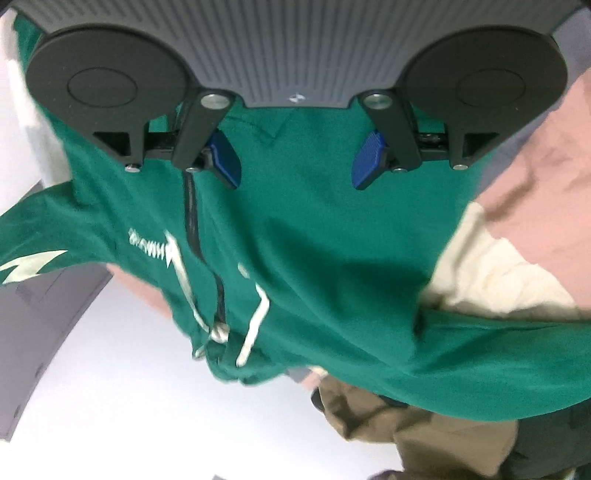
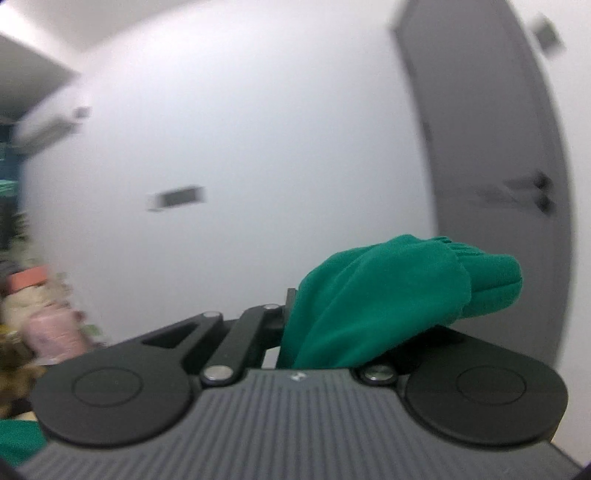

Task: Fold large clothes
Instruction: 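Carry the held sleeve with the right gripper across the hoodie front, then lower the sleeve onto the hoodie front and open the right gripper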

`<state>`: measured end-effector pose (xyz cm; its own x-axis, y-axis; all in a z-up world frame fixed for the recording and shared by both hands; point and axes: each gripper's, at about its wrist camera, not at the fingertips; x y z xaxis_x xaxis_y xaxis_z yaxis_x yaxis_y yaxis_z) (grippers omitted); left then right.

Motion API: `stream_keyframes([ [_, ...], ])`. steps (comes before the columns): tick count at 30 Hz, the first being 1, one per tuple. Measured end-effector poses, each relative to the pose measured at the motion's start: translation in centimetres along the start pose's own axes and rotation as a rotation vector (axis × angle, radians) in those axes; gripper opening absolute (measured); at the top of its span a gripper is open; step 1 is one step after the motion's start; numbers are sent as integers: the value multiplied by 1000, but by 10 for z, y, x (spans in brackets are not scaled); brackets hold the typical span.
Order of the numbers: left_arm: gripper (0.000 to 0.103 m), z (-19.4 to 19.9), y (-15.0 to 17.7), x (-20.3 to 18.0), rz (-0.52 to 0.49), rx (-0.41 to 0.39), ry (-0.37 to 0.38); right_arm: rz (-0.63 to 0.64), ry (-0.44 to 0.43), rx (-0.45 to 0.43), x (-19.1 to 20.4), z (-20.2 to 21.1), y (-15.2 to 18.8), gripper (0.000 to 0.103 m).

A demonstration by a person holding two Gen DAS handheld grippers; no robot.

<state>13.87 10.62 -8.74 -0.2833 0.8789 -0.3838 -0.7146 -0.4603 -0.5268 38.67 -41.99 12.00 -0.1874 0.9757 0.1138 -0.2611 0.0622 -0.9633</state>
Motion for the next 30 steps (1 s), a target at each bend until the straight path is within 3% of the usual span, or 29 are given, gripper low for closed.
stream_keyframes([
  [3, 71, 17, 0, 5, -9, -30, 14, 82, -106, -30, 53, 17, -16, 7],
  [6, 71, 35, -2, 12, 2, -69, 23, 203, -181, -35, 116, 39, -10, 7],
  [12, 71, 63, -6, 30, 23, -112, 92, 452, -253, 26, 227, 60, 42, 8],
  [17, 71, 83, -5, 51, 31, -157, 106, 596, -323, 168, 296, 69, 116, 8],
  [24, 71, 81, -12, 80, 112, -150, 140, 734, -360, 436, 338, 58, 224, 9],
  [27, 71, 77, -12, 77, 93, -140, 156, 785, -381, 533, 348, 59, 255, 21],
  [29, 71, 76, -11, 71, 63, -142, 158, 788, -398, 574, 350, 62, 266, 37],
  [30, 71, 74, -11, 68, 54, -141, 159, 782, -413, 583, 348, 64, 266, 53],
])
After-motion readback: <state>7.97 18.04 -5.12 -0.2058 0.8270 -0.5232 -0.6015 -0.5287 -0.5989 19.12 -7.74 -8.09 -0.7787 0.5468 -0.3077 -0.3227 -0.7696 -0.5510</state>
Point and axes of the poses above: each gripper's, at about its wrist camera, not at the fingertips, and z roughly against the way its jaws point, x to its left, y to its underside, and after that the axes turned 13 degrees about x, right-handed
